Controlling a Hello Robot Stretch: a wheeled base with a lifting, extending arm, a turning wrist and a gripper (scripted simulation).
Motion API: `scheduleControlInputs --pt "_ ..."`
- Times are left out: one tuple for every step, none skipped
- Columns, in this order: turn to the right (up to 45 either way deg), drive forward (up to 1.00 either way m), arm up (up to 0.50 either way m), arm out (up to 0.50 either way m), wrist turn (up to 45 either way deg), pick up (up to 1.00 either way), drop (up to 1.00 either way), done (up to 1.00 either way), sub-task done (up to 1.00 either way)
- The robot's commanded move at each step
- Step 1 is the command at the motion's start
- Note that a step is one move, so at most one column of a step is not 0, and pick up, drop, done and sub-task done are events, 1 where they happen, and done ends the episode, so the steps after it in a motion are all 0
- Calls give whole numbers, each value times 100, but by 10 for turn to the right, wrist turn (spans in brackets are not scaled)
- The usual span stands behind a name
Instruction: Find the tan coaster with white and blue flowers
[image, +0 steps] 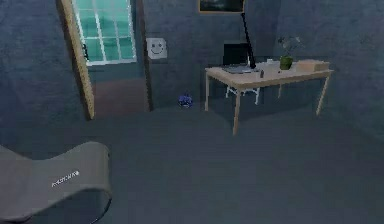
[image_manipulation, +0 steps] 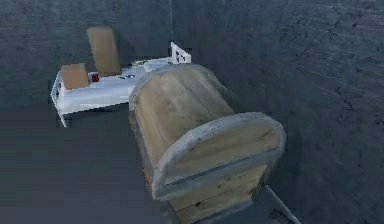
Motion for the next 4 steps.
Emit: scheduleControlInputs --pt "0 100 0 0 0 0 0 0 0" --pt "60 0 0 0 0 0 0 0 0" --pt "0 10 0 0 0 0 0 0 0" --pt "-270 0 0 0 0 0 0 0 0"
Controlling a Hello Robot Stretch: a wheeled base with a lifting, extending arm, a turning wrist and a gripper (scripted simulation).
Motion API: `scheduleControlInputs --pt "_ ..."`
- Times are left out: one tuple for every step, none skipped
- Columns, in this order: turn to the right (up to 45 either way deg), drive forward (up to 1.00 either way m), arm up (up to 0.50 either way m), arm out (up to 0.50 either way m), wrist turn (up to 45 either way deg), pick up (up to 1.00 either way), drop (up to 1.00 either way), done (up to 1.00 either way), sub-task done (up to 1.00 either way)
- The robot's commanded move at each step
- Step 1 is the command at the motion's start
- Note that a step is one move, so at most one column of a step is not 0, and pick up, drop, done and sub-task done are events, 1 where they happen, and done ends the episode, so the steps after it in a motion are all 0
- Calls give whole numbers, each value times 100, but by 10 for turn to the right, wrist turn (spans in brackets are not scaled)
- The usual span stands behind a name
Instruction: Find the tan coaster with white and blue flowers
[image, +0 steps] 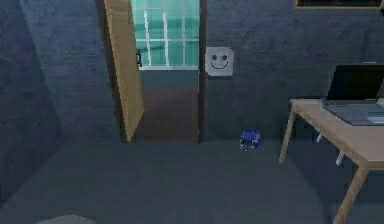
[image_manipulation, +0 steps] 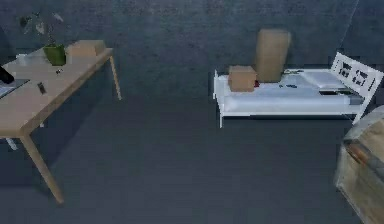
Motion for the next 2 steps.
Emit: scheduleControlInputs --pt "0 100 0 0 0 0 0 0 0" --pt "180 0 0 0 0 0 0 0 0"
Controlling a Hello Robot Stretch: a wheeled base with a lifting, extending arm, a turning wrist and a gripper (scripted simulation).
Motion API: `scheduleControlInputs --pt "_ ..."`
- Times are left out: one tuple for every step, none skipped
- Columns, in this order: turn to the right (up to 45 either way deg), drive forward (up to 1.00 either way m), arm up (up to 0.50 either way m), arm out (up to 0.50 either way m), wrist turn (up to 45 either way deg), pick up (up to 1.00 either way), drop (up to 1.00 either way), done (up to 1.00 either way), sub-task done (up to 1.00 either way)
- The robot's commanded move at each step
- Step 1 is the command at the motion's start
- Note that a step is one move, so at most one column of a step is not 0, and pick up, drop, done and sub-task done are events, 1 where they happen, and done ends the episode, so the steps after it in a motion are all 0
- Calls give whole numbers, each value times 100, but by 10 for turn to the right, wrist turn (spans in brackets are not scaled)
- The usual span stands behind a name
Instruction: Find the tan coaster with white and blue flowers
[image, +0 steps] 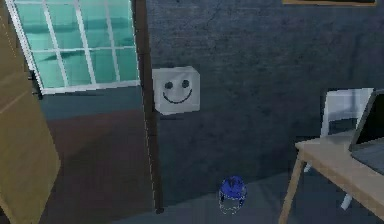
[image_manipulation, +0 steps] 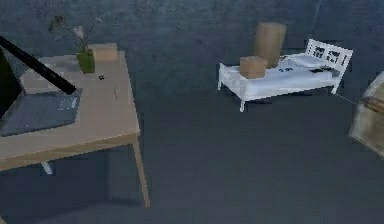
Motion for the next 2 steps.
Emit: scheduleControlInputs --pt "0 40 0 0 0 0 0 0 0" --pt "-450 0 0 0 0 0 0 0 0"
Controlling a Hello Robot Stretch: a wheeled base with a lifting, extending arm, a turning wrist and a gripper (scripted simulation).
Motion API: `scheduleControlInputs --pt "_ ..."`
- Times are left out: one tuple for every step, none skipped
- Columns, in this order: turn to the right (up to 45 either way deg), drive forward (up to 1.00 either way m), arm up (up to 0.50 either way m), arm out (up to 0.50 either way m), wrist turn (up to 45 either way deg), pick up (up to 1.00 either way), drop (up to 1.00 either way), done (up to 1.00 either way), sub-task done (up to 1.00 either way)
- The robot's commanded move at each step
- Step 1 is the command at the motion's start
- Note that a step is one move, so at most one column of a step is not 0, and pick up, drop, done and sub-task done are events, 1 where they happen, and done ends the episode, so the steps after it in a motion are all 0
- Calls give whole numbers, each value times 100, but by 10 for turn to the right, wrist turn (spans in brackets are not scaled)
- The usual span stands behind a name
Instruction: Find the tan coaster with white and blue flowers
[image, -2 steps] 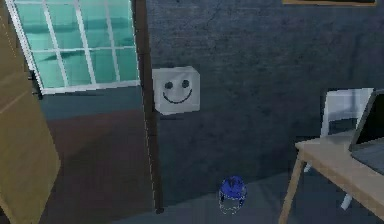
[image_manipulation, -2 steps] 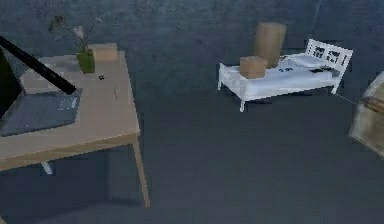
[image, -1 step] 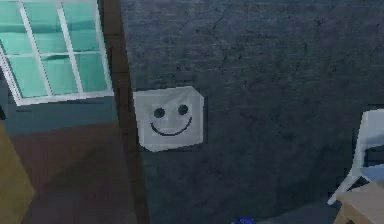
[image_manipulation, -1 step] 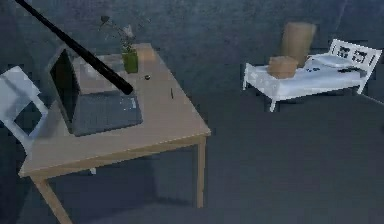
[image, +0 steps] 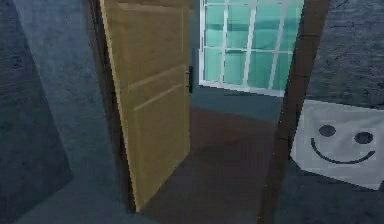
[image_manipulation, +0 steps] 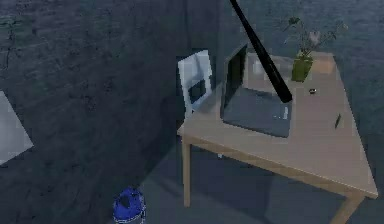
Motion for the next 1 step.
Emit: scheduleControlInputs --pt "-330 0 0 0 0 0 0 0 0"
